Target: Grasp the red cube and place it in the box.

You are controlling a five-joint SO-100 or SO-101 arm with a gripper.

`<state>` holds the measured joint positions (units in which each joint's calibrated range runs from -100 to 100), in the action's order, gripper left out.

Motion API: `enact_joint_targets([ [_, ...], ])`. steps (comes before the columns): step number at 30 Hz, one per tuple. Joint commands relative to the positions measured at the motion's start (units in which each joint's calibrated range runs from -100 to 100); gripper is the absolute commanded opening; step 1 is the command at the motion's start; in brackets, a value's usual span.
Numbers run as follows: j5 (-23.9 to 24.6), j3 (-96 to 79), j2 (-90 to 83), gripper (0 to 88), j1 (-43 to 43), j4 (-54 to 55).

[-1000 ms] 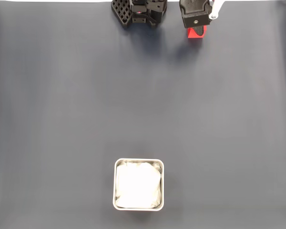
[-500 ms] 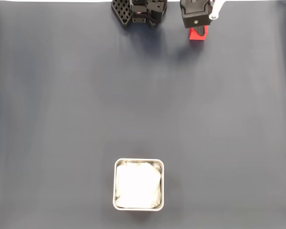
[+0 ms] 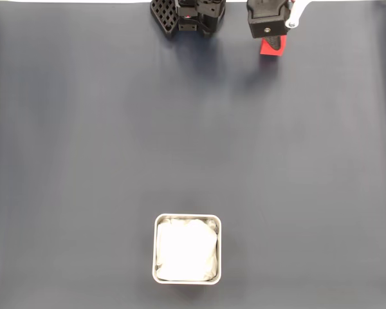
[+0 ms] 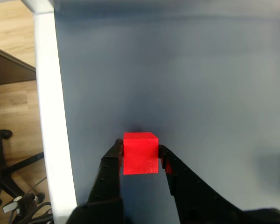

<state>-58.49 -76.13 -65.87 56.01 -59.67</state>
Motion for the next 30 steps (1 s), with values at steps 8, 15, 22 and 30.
enact_joint_targets([
  [8, 1.81, 13.63, 6.77, 2.5, -3.74, 1.06],
  [15, 2.88, 21.57, 12.84, 2.5, -6.44, 0.81],
  [22, 3.17, 28.96, 18.3, 2.5, -11.05, 0.81],
  [30, 3.42, 34.07, 22.37, 2.5, -16.59, 1.14],
])
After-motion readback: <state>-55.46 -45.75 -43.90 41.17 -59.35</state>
